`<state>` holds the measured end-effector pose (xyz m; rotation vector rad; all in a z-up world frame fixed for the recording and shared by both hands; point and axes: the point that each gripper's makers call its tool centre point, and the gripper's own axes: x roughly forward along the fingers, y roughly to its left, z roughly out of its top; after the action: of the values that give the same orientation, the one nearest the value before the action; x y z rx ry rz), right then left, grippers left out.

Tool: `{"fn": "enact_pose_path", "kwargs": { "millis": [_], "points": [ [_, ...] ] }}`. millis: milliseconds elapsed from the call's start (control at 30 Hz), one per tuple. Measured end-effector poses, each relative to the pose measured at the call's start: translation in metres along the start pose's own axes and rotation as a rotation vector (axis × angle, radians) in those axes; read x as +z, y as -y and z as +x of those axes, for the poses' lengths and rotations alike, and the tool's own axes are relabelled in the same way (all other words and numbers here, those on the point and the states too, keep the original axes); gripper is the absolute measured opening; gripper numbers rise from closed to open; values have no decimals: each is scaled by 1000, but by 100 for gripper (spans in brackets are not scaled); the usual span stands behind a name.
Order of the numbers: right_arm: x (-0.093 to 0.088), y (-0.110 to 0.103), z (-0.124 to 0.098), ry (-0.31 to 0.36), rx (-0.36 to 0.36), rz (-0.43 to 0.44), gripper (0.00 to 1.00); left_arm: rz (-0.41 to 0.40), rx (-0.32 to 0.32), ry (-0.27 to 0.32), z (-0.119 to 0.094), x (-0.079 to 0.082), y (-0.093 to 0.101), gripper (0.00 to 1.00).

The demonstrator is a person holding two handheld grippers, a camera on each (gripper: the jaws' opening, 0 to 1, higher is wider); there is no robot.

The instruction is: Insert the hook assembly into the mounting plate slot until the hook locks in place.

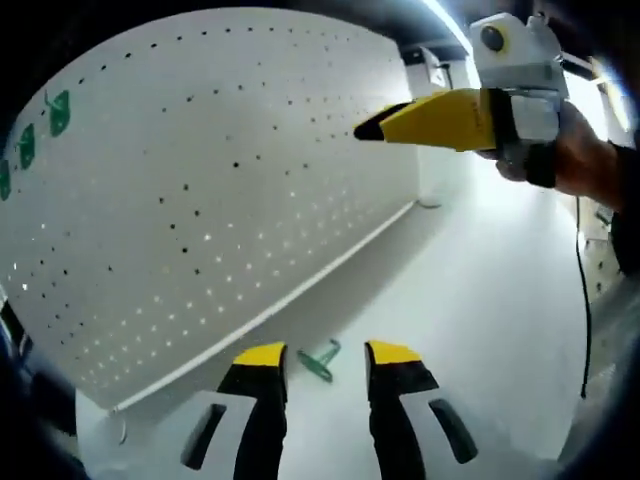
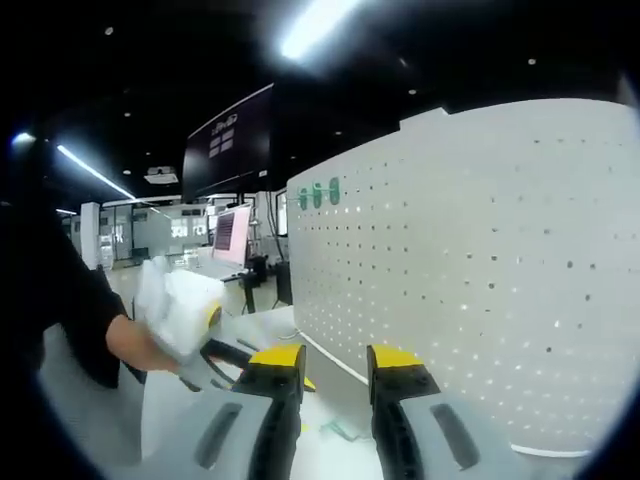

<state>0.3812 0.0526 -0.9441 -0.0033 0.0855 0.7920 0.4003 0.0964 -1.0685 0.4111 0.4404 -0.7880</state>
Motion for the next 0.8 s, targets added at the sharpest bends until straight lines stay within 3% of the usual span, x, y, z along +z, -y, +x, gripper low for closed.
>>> {"fn": "enact_pose_path", "kwargs": {
  "millis": [533, 800],
  "points": [
    [-15, 6, 3, -33, -4, 30, 23, -34, 23, -50, 36, -28, -9, 26],
    [-19, 8, 4, -44, -12, 35, 23, -54, 34, -59, 38, -36, -21, 23]
  ]
}}
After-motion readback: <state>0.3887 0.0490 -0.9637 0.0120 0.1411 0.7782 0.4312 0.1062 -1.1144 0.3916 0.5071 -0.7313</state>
